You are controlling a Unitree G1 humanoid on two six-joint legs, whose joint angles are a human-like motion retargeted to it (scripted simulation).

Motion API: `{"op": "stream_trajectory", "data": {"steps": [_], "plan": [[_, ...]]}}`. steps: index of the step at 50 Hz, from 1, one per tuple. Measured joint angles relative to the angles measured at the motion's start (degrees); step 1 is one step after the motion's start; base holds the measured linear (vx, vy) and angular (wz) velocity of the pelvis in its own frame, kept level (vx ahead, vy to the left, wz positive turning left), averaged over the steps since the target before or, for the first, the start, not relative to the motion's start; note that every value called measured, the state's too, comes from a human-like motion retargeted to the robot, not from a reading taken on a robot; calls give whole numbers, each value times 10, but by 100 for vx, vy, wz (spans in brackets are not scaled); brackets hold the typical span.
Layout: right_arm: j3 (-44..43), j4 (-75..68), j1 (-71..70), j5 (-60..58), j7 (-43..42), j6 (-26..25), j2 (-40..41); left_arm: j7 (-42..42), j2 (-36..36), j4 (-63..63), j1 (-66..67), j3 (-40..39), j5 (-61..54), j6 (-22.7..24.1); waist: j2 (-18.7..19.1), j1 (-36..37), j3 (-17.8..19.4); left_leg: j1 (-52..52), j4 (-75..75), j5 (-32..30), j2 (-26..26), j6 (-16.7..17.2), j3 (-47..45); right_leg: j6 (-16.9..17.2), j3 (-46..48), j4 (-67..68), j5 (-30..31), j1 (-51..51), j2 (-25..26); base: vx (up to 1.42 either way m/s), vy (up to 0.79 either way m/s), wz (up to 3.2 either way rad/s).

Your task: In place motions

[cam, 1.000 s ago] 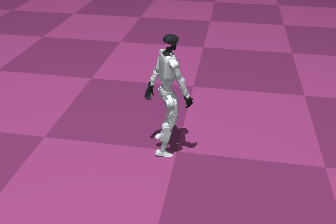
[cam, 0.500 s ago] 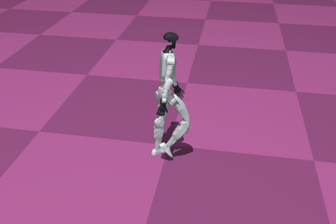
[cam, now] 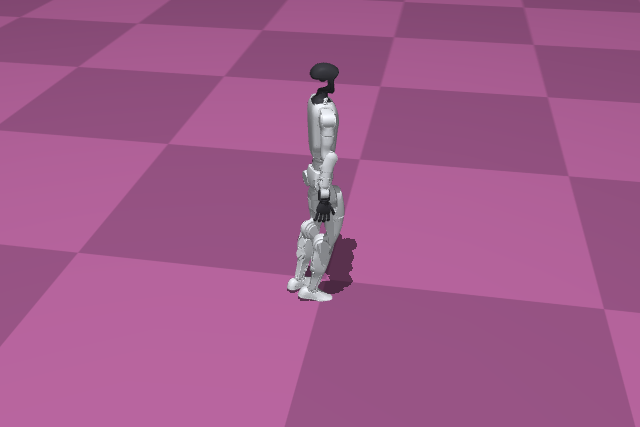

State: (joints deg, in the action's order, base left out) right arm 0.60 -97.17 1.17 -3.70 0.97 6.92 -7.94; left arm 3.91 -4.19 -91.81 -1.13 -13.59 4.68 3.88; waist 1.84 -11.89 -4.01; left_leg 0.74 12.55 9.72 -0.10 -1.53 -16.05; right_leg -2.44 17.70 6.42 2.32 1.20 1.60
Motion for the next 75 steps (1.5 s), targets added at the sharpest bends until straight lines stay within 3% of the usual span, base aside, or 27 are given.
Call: {"op": "stream_trajectory", "data": {"steps": [3, 5, 10, 17, 23, 31, 32, 35, 38, 40, 43, 45, 47, 50, 55, 62, 70, 73, 75], "plan": [[41, 20, -79, -7, -17, 6, 22, -14, -6, -16, 44, -27, -10, 1, -27, 5, 29, 74, 174, -117, 12, 2, 2, 12, 2, -22, 16, -17, -32, -35, 18, 21], [61, 58, -125, -23, -7, 12, 36, -18, -12, -36, 62, -54, -18, 3, -41, 23, 52, 146, 306, -175, 33, -33, -3, 12, -2, -20, 21, -19, -47, -34, 15, -19], [64, 145, -206, -52, 78, 9, 58, 24, -26, -56, 116, -79, -5, -32, -60, 71, 87, 293, 544, -92, 66, -53, -13, -13, -13, -20, 32, -29, -47, -14, 12, -25], [57, 142, -274, -28, 81, 22, 59, 34, -27, -56, 153, -102, 11, -35, -76, 126, 97, 384, 630, -71, 55, -39, -10, -15, -8, -15, 36, -28, -65, -6, 7, -31], [59, 132, -260, -41, 67, 31, 53, 50, -25, -56, 140, -100, 3, -36, -69, 113, 85, 317, 540, -79, 44, -40, -9, -7, 4, -22, 32, -37, -65, 6, 3, 23], [68, 105, -181, -46, 68, 27, 54, 42, -24, -48, 99, -67, -8, -24, -50, 65, 29, 120, 229, -116, -8, 10, 15, 8, 24, -30, 21, -26, -50, 14, -9, 20], [71, 104, -166, -48, 65, 27, 53, 35, -24, -47, 91, -60, -12, -23, -44, 60, 23, 93, 180, -110, -13, 17, 20, 9, 26, -27, 17, -23, -44, 19, -19, 9], [71, 99, -114, -57, 57, 27, 46, 9, -22, -49, 56, -32, -24, -19, -25, 44, 14, 9, 38, -20, -12, 25, 8, 6, 31, -8, -1, -19, -20, 25, -23, 10], [51, 91, -59, -69, 50, 25, 32, -14, -18, -55, 4, 6, -33, -16, -3, 12, 13, -30, -54, 4, -17, -7, 30, 0, 53, 32, -21, -13, -3, 24, -22, 57], [29, 84, -28, -74, 43, 21, 24, -11, -13, -54, -40, 30, -40, -18, 7, -9, 21, -29, -70, -8, -11, -8, 50, 1, 65, 83, -3, 6, -4, 8, -19, 61], [-14, 63, 4, -64, 38, 20, 9, 18, -4, -25, -107, 60, -45, -23, 26, -6, 46, -20, -73, -14, 19, -10, 52, 28, 66, 251, 94, 84, -33, -1, -18, 0], [-33, 52, 30, -63, 33, 18, -4, 24, 6, 9, -139, 72, -45, -14, 43, -18, 46, -7, -76, -16, 31, -13, 61, 29, 41, 358, 157, 162, -38, 4, -14, 7], [-35, 37, 50, -66, 29, 13, -20, 28, 9, 39, -171, 76, -53, -8, 59, -38, 40, 10, -80, -19, 39, -18, 63, 26, -9, 477, 123, 256, -27, 2, -4, 0], [-42, 3, 63, -69, 29, -5, -36, 22, 13, 72, -213, 57, -54, -1, 80, -82, 51, 25, -84, -28, 53, -23, 81, -4, 15, 619, 84, 351, -72, -3, -2, 29], [-69, -2, 105, -54, 28, -21, -45, 25, 25, 100, -247, 51, -86, 19, 102, -120, 45, 48, -88, -34, 71, -25, 106, 49, -28, 692, 80, 458, -43, -1, -8, 27], [-92, -1, 110, -30, 34, -23, -40, 32, 25, 102, -229, 56, -66, 20, 77, -101, 40, 26, -92, -28, 60, -21, 69, 40, -44, 583, 80, 385, -42, 3, 2, -33], [-63, 17, 66, -32, 43, -23, -25, 32, 21, 34, -132, 54, -14, -10, 32, -42, 14, -18, -105, -14, 15, -9, 16, 61, -85, 255, 127, 151, -1, 1, 8, -41], [-25, 7, 33, -20, 38, -22, -16, 42, 20, 15, -73, 41, -8, -26, 26, -35, 5, -23, -88, -1, 8, -4, 19, 41, -2, 121, 5, 57, -14, -4, 13, 10], [14, -2, 5, -6, 34, -21, -8, 44, 13, 7, -27, 21, -3, -34, 12, -27, 2, -27, -65, 8, 1, 0, 15, 10, 30, 40, -22, 12, -13, -2, 13, -6]]}}
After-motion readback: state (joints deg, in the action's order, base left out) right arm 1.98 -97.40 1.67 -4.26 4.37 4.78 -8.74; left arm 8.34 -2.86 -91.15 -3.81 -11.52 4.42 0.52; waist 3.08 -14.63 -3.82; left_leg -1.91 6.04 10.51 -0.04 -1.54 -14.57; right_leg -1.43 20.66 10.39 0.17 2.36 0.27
